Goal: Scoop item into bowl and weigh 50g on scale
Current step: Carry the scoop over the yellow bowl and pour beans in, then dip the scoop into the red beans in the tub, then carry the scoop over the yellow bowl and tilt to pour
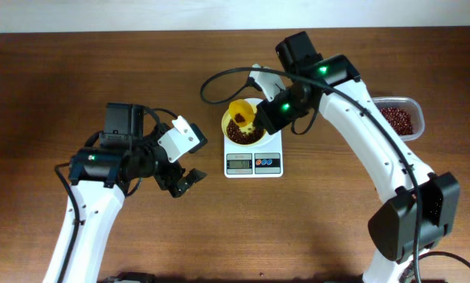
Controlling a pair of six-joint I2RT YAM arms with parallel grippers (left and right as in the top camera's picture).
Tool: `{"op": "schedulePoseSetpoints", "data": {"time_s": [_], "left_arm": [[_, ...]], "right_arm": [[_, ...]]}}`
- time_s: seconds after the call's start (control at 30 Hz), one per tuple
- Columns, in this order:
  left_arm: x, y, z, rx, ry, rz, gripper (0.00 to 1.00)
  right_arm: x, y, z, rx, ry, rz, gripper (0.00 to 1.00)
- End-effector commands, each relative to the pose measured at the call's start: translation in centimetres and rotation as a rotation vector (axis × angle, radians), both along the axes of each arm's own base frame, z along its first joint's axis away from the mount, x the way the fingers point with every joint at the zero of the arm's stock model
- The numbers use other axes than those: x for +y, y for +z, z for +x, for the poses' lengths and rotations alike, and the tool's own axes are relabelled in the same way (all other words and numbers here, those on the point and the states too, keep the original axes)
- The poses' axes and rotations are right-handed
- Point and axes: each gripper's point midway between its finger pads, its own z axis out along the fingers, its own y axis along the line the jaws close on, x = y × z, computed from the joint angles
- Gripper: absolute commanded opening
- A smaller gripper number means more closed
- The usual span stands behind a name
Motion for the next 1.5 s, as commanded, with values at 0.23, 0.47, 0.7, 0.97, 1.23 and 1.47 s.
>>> {"op": "schedulePoseSetpoints", "data": {"time_s": [0.23, 0.47, 0.7, 0.97, 1.23, 1.47], "left_arm": [[0.1, -0.1, 0.0, -0.004, -0.005, 0.002, 0.99], [0.1, -0.1, 0.0, -0.003, -0.006, 0.002, 0.99], [0.1, -0.1, 0.0, -0.003, -0.006, 0.002, 0.99], [0.1, -0.1, 0.0, -0.004, -0.006, 0.002, 0.99], [0.1, -0.1, 0.0, -0.004, -0.006, 0.002, 0.99], [0.1, -0.1, 0.0, -0.003, -0.006, 0.002, 0.99]], "right_arm": [[-7.7, 3.5, 1.9, 0.004, -0.149, 0.088, 0.04], [-24.8, 2.4, 3.0, 0.078, -0.563, 0.015, 0.04], [-35.7, 0.4, 1.6, 0.051, -0.771, -0.381, 0.04], [-35.2, 1.1, 2.8, -0.059, -0.685, -0.751, 0.04], [-21.3, 7.4, 4.5, -0.128, -0.503, -0.021, 0.04], [-9.0, 4.4, 1.5, -0.018, -0.164, 0.164, 0.04]]}}
